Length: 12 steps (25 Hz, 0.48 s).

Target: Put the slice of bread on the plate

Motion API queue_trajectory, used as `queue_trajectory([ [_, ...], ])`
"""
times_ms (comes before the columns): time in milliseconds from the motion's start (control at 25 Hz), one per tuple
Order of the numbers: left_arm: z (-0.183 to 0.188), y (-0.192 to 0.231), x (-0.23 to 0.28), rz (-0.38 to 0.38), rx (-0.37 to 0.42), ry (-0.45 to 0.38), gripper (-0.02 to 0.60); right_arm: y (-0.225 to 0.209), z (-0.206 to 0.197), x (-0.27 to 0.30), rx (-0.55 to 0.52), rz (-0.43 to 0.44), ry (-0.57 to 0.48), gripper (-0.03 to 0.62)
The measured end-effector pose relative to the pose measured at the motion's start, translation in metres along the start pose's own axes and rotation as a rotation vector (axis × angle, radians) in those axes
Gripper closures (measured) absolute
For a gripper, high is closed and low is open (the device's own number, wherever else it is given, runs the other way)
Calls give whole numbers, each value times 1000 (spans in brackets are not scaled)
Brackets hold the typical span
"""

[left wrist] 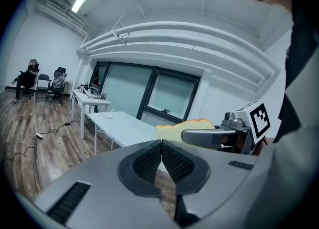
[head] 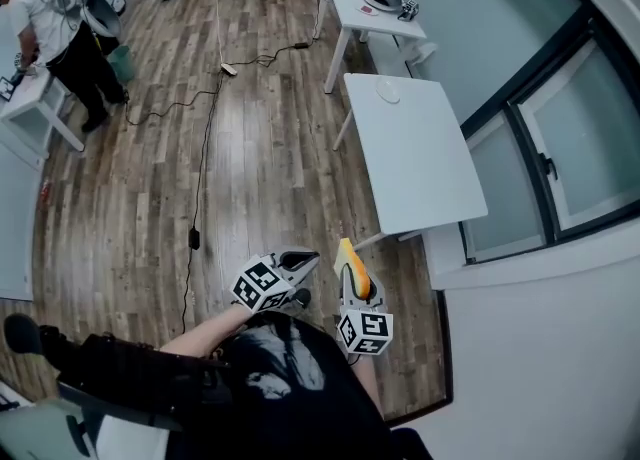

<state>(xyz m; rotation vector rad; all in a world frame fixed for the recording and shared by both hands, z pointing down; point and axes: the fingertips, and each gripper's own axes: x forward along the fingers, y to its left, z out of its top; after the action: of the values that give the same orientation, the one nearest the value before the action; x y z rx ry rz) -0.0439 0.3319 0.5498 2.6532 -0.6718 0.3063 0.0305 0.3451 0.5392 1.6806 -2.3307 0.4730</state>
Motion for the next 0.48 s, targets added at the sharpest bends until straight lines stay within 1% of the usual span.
queue_trajectory([
  [120, 24, 7, 30, 11, 36, -14, 578, -32, 10, 15, 14, 13, -15, 490],
  [200, 32, 10, 44, 26, 42, -19, 578, -50, 11, 25, 17, 22, -3, 490],
  [280, 30, 13, 55, 29, 37, -10, 578, -62, 10, 33, 19, 33, 10, 490],
  [360, 27, 18, 67, 27, 32, 17, 578, -73, 10, 42, 29, 38, 22, 490],
  [480, 30, 32, 81, 34, 22, 36, 578, -86, 10, 57, 58, 39, 36, 490],
])
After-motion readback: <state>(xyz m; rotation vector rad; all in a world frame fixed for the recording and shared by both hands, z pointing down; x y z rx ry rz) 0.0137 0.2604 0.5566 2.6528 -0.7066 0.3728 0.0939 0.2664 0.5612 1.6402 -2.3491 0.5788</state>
